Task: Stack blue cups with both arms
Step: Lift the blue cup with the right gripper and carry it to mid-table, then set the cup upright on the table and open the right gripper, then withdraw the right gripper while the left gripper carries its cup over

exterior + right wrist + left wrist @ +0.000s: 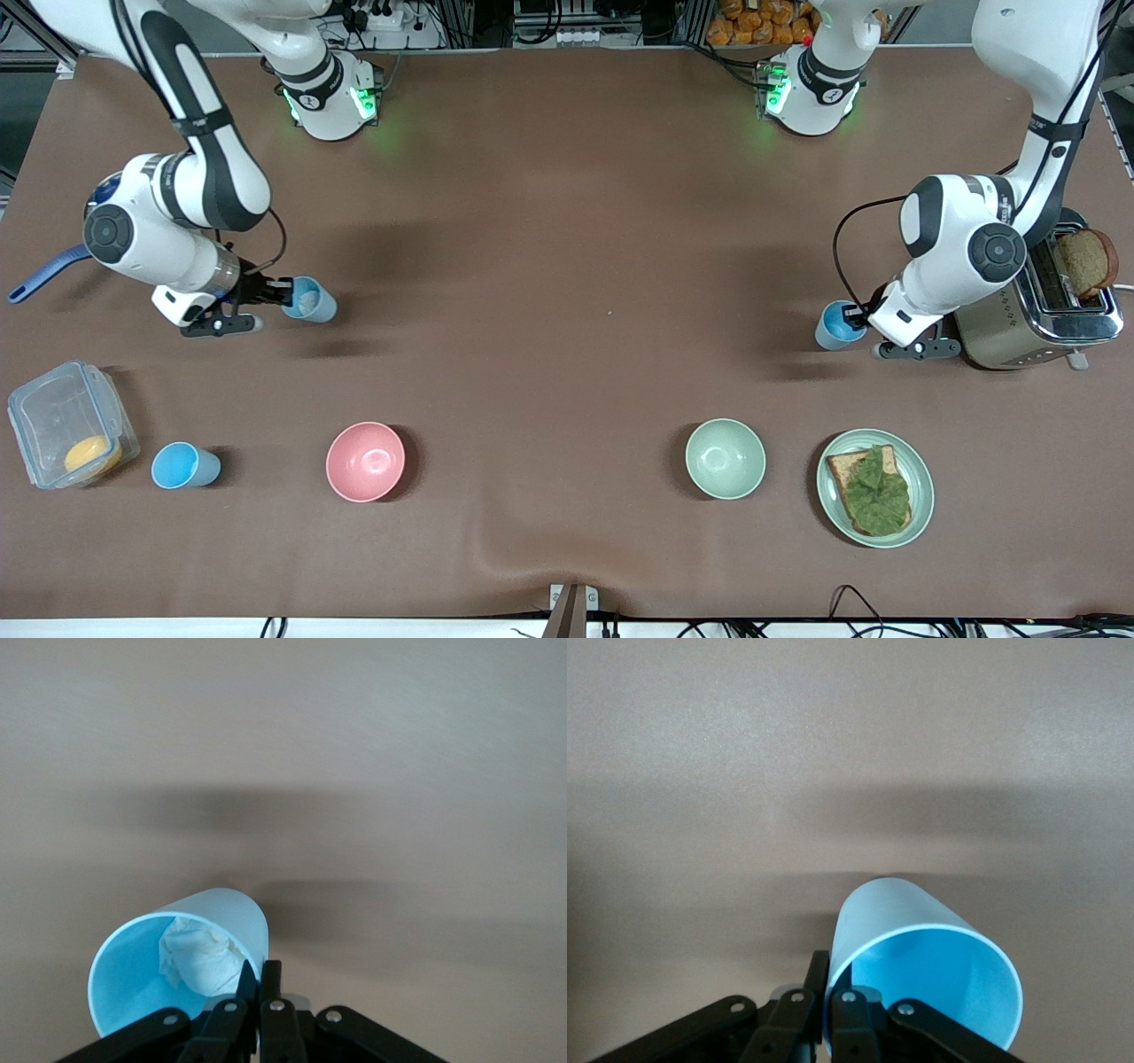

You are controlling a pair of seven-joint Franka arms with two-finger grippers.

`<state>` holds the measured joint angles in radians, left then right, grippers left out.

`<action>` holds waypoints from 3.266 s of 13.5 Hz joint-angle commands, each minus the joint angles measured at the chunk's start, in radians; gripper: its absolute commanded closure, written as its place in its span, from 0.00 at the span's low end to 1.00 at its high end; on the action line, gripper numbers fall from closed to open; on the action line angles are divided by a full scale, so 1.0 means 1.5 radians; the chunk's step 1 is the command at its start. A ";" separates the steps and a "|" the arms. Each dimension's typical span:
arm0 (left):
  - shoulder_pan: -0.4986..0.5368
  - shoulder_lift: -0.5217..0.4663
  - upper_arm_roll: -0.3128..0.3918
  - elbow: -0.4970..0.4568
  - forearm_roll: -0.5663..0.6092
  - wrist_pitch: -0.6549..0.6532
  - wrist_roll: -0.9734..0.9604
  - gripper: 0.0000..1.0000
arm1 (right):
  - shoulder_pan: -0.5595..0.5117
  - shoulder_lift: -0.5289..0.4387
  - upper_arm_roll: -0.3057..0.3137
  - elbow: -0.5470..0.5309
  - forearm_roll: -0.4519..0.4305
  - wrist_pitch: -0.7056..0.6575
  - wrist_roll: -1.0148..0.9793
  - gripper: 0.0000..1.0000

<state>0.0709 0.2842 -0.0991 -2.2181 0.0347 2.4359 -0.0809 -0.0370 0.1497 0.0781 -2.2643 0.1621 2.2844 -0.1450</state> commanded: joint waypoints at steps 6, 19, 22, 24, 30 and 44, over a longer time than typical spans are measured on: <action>0.004 -0.008 -0.004 0.008 -0.012 -0.010 0.005 1.00 | 0.292 -0.003 -0.005 0.094 0.027 0.008 0.359 1.00; 0.002 -0.018 -0.026 0.046 -0.015 -0.091 -0.028 1.00 | 0.491 0.164 -0.011 0.152 0.019 0.144 0.582 1.00; 0.001 -0.024 -0.032 0.046 -0.015 -0.092 -0.039 1.00 | 0.483 0.167 -0.011 0.152 0.019 0.139 0.590 0.46; 0.002 -0.025 -0.045 0.046 -0.015 -0.092 -0.055 1.00 | 0.474 0.162 -0.012 0.163 0.020 0.128 0.588 0.18; 0.000 -0.038 -0.050 0.048 -0.015 -0.110 -0.071 1.00 | 0.423 0.144 -0.022 0.287 0.018 -0.092 0.597 0.00; -0.007 -0.062 -0.185 0.209 -0.013 -0.336 -0.258 1.00 | 0.145 -0.021 -0.027 0.403 -0.017 -0.402 0.294 0.00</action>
<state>0.0579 0.2008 -0.3559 -1.9353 0.0333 1.9782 -0.4255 0.2342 0.1840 0.0183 -1.6254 0.1529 1.7047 0.3508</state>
